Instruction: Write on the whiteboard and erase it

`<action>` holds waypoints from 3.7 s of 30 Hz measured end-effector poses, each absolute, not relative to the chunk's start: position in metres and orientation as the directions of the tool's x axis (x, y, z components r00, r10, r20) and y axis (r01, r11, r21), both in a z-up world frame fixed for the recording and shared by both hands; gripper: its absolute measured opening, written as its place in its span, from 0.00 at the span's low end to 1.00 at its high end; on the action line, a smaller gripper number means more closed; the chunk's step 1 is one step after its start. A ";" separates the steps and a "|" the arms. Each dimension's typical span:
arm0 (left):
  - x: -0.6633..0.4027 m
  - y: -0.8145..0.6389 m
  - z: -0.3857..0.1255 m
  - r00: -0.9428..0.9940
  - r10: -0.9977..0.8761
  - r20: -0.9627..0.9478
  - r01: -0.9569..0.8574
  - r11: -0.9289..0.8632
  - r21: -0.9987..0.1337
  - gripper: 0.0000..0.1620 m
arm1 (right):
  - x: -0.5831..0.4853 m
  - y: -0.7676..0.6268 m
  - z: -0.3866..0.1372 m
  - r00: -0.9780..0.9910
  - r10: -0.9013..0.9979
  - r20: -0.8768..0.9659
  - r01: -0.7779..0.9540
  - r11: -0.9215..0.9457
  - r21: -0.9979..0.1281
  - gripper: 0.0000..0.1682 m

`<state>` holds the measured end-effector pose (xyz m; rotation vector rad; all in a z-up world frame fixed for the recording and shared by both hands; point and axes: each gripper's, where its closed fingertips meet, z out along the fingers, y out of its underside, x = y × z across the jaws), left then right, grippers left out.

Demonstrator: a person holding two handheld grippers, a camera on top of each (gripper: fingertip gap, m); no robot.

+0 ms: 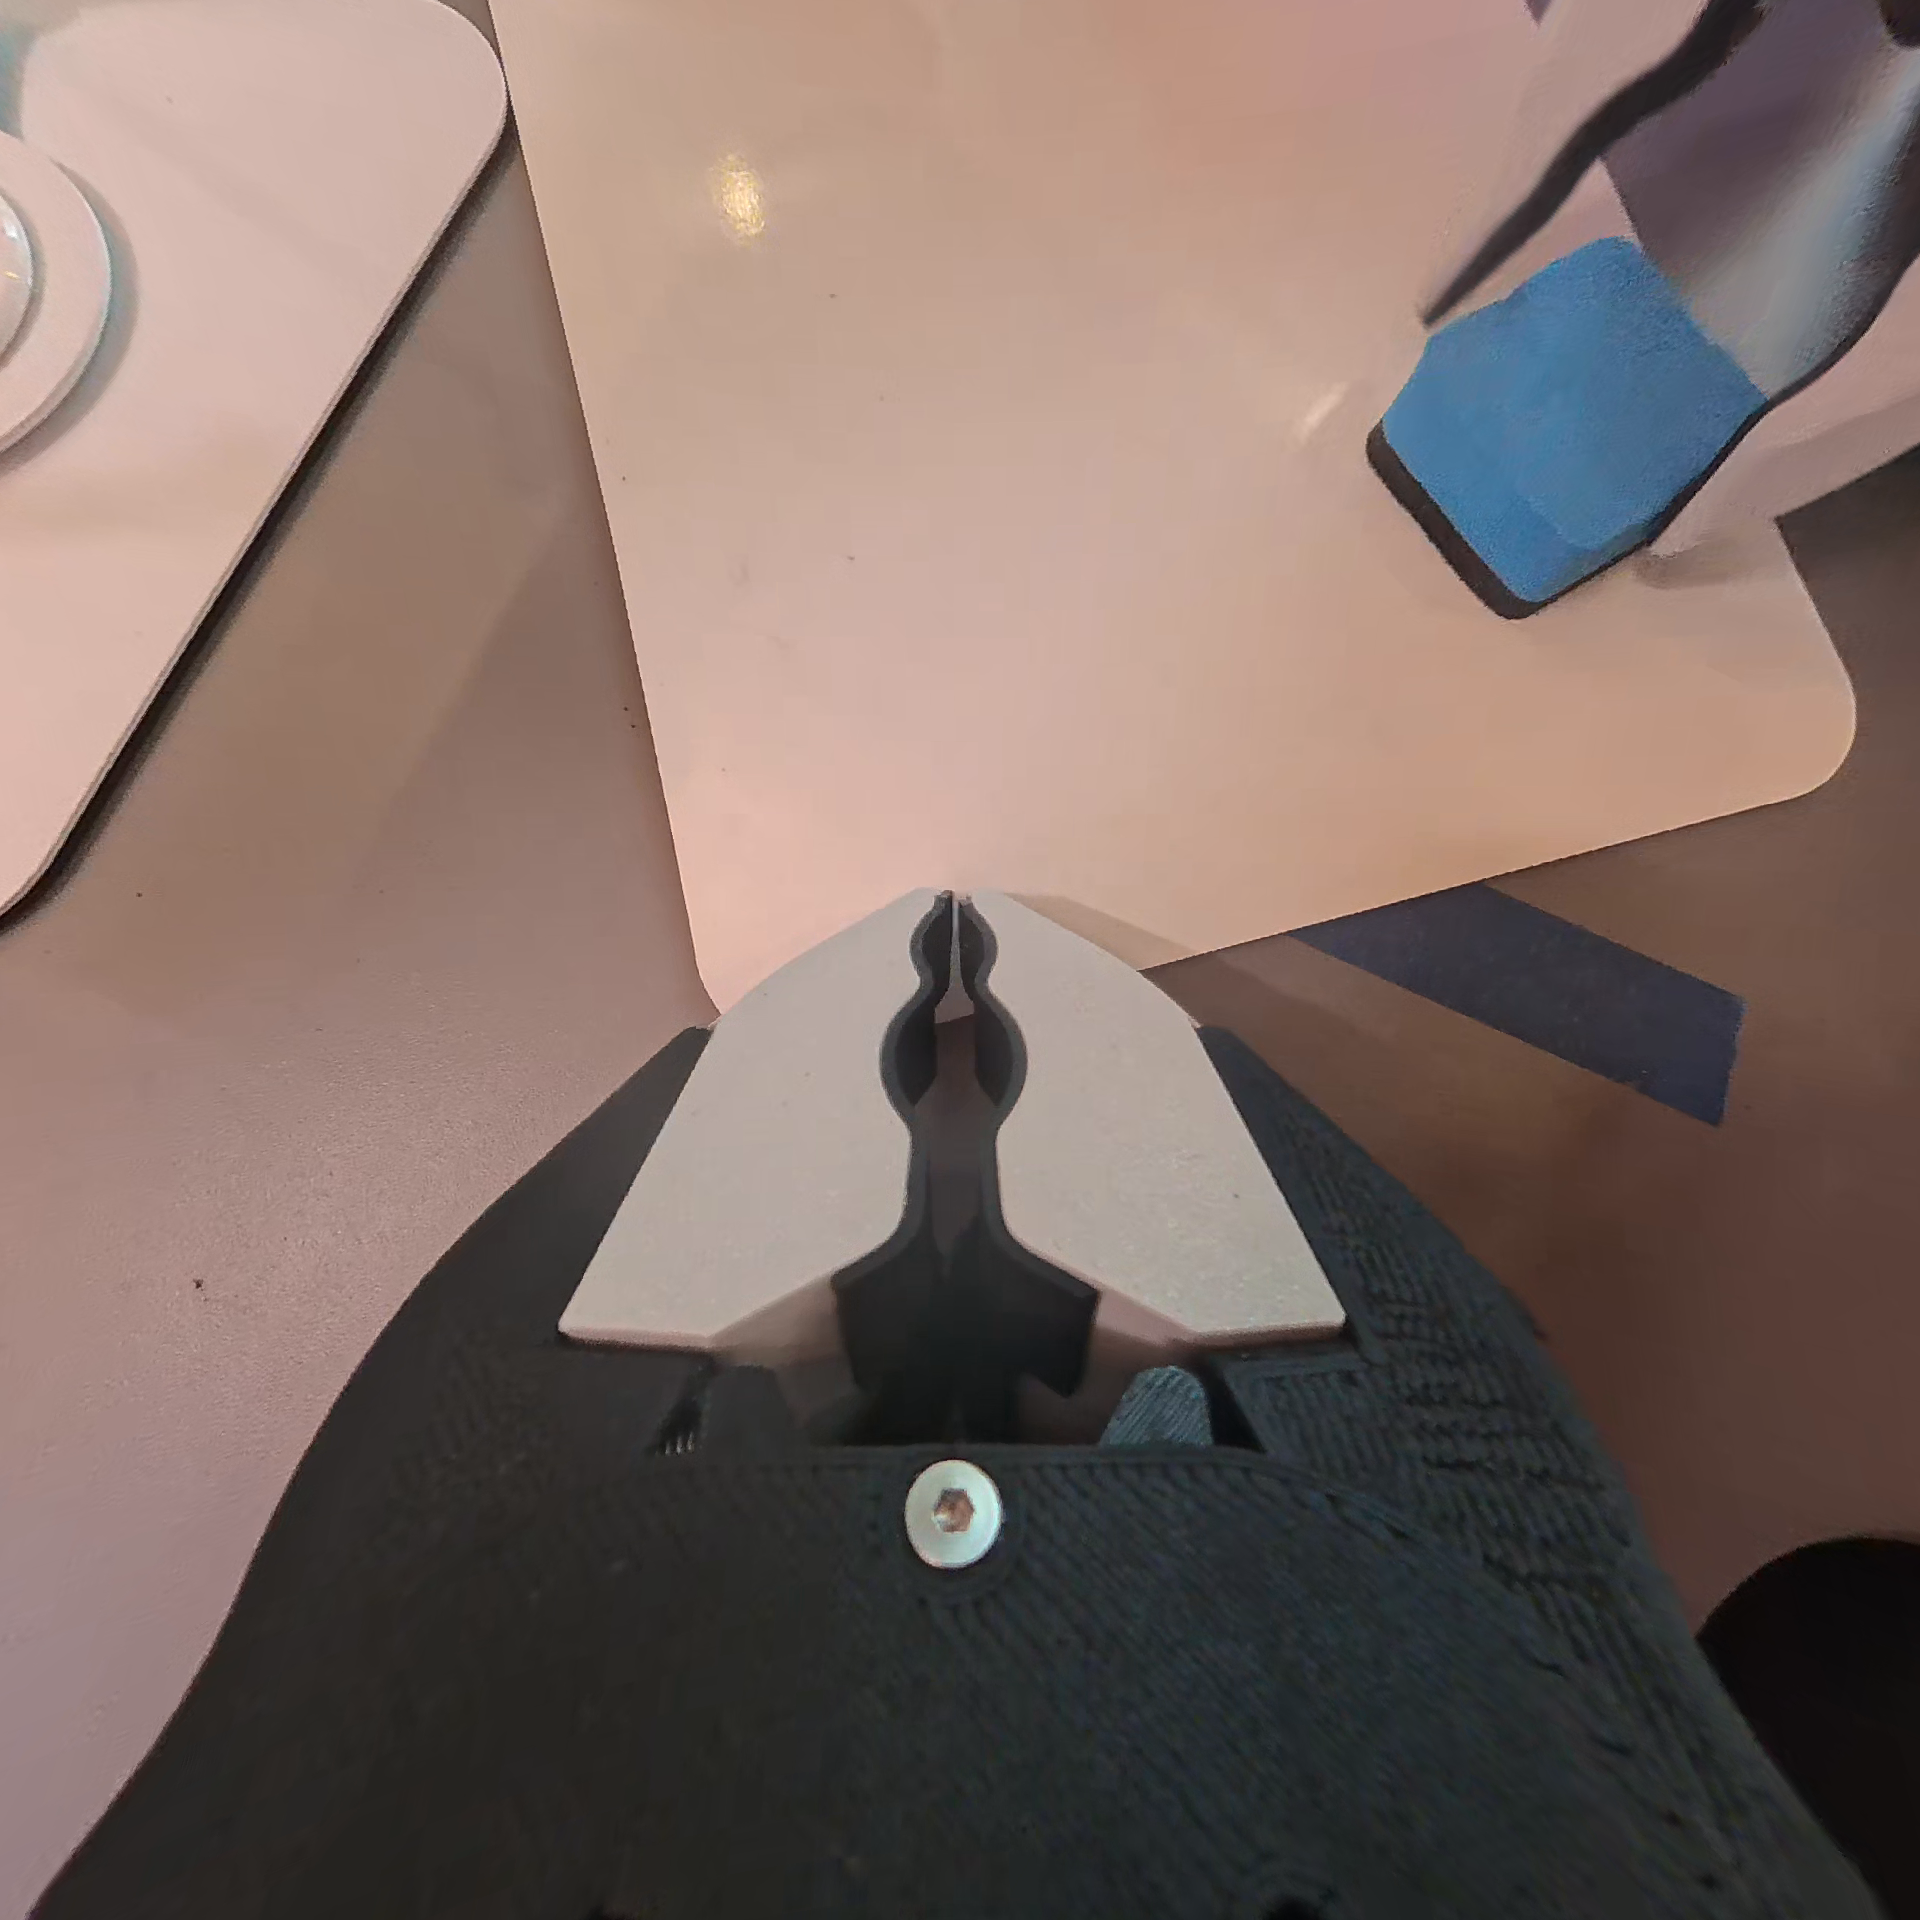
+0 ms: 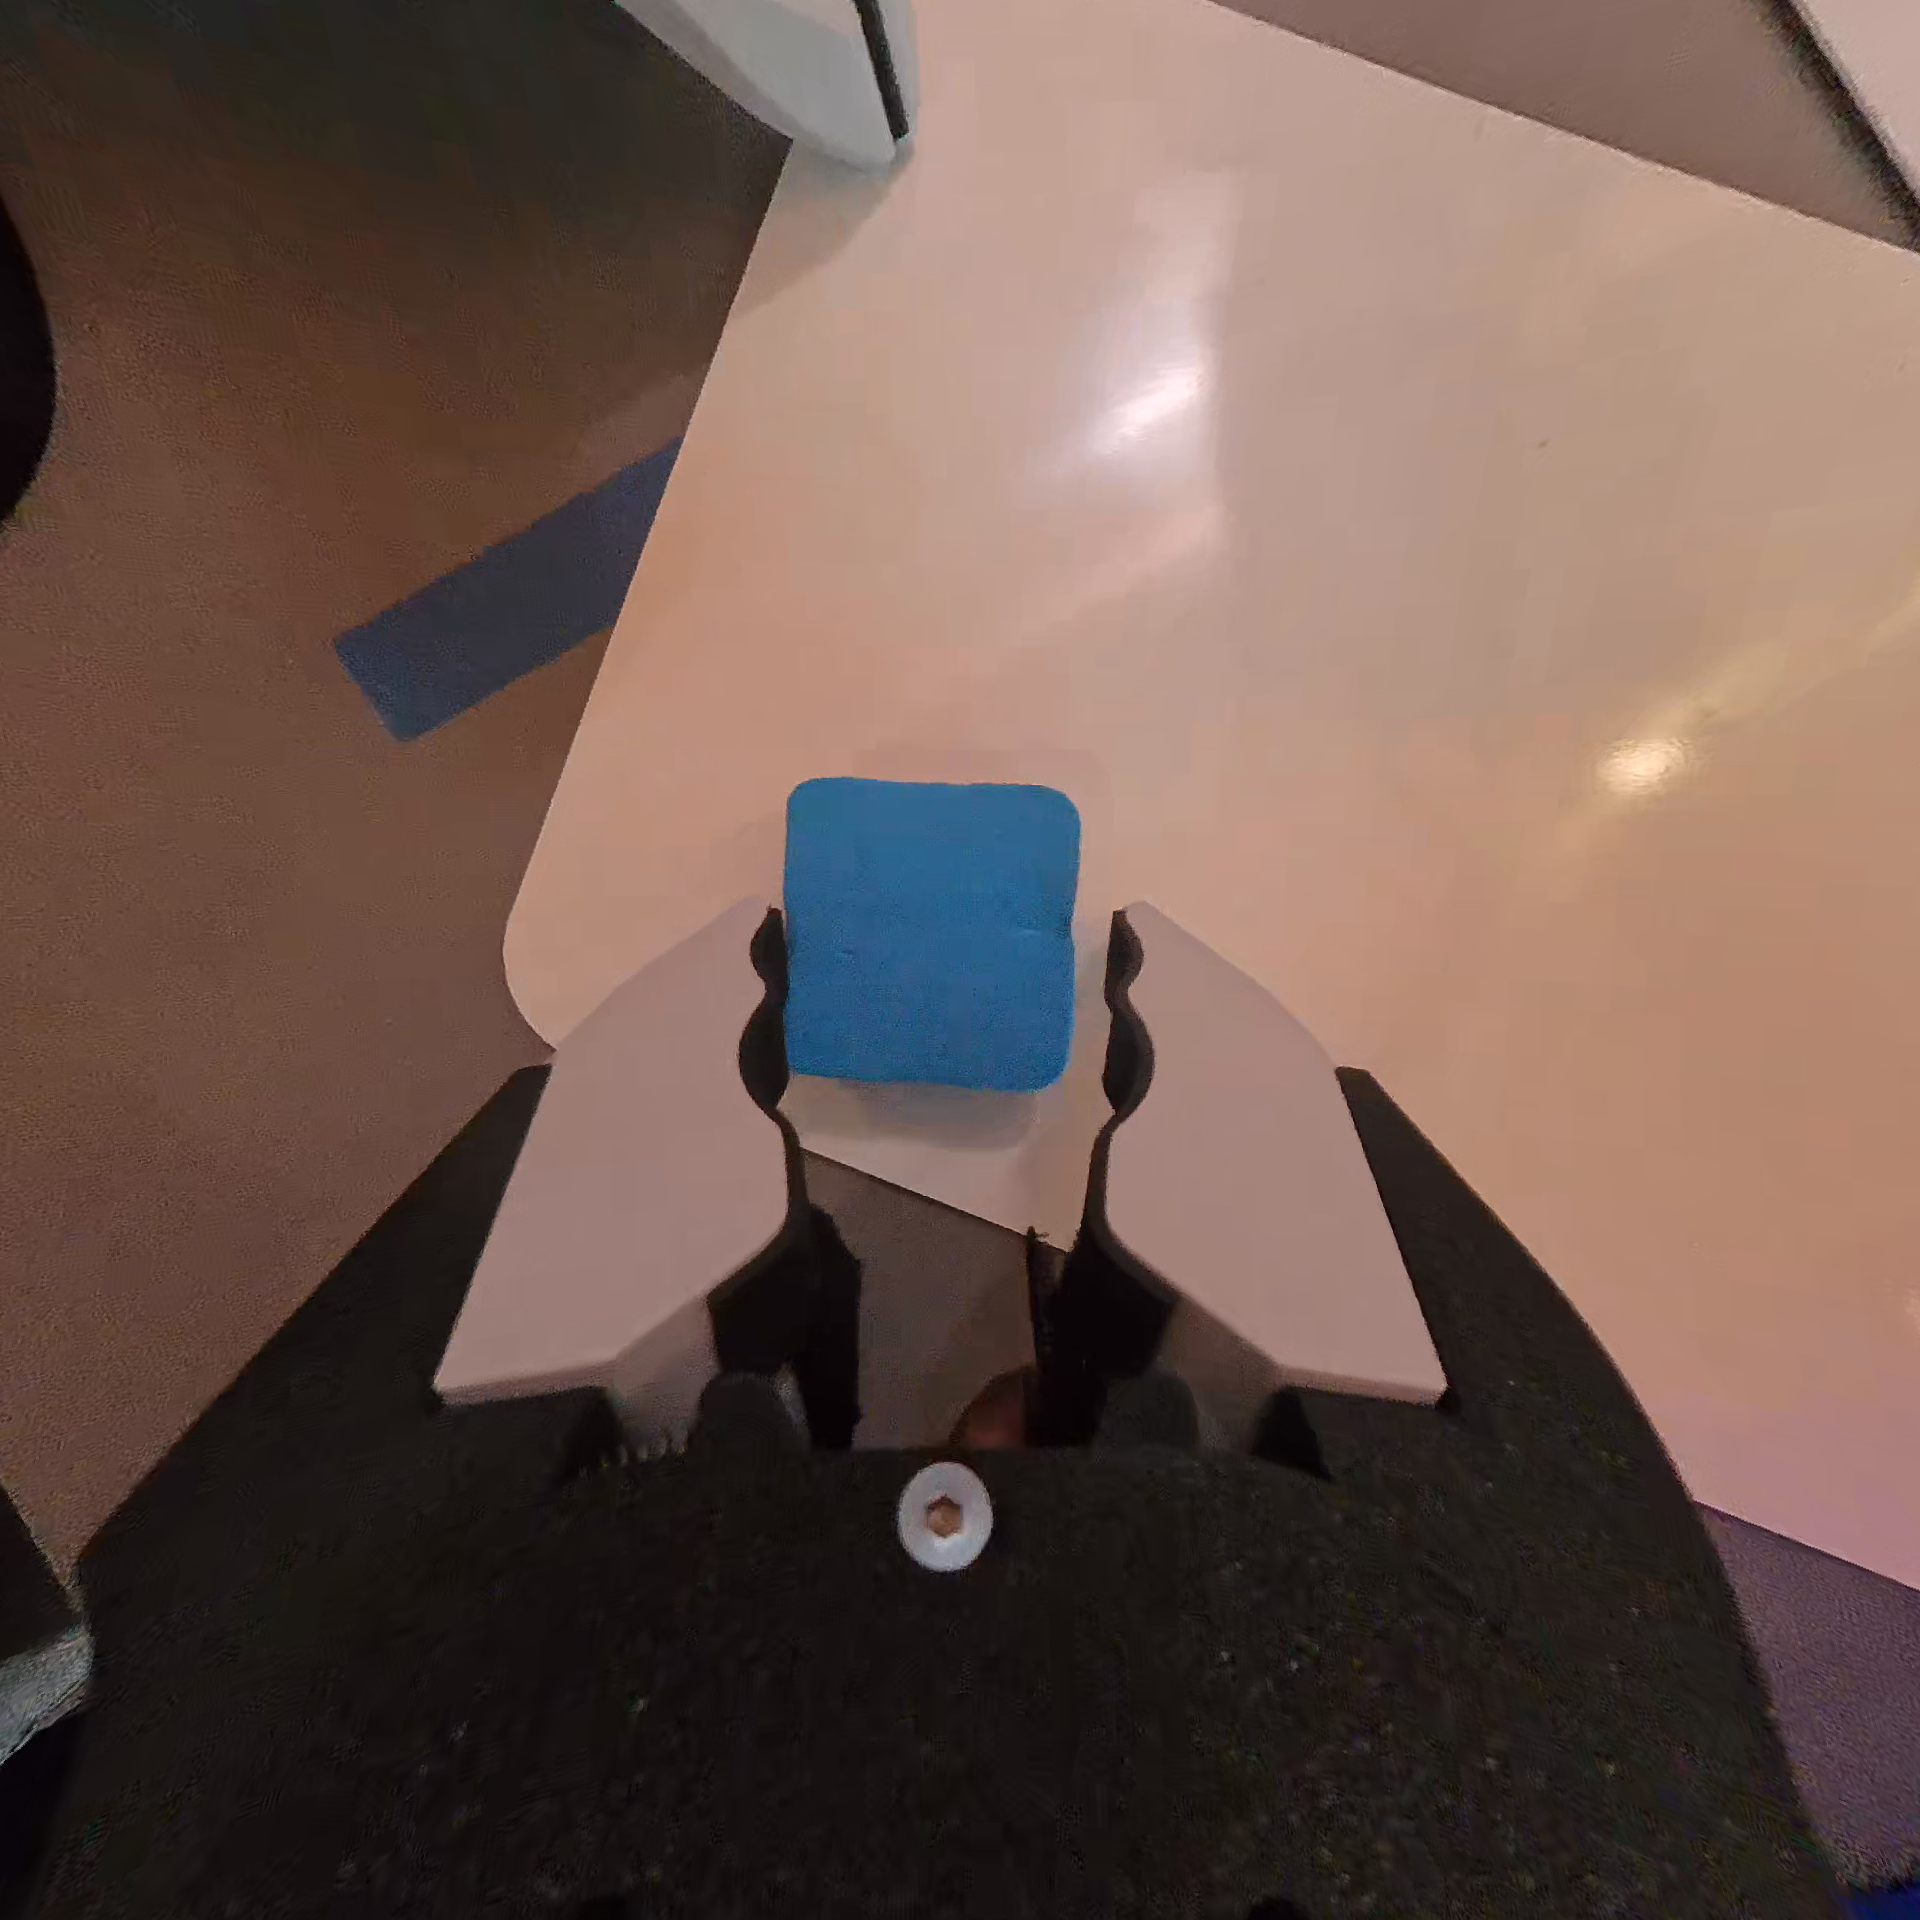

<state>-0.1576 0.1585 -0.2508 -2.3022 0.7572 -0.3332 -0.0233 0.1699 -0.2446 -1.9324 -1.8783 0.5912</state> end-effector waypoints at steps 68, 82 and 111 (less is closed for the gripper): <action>-0.443 -0.169 -0.246 0.759 0.602 -0.249 0.544 -0.796 -0.266 0.13 | -0.059 0.234 -0.143 0.232 0.973 -0.013 0.354 -0.097 -0.930 0.38; -0.418 -0.076 -0.098 0.524 -0.090 -0.847 -0.473 -0.858 -0.201 0.11 | -0.084 0.145 -0.111 -0.213 0.951 0.223 0.321 0.284 -0.904 0.31; -0.091 0.103 -0.040 0.766 -0.617 0.184 0.208 -0.034 -0.978 0.26 | -0.099 0.126 0.010 -0.551 0.750 -0.365 -0.224 -0.555 -0.801 0.11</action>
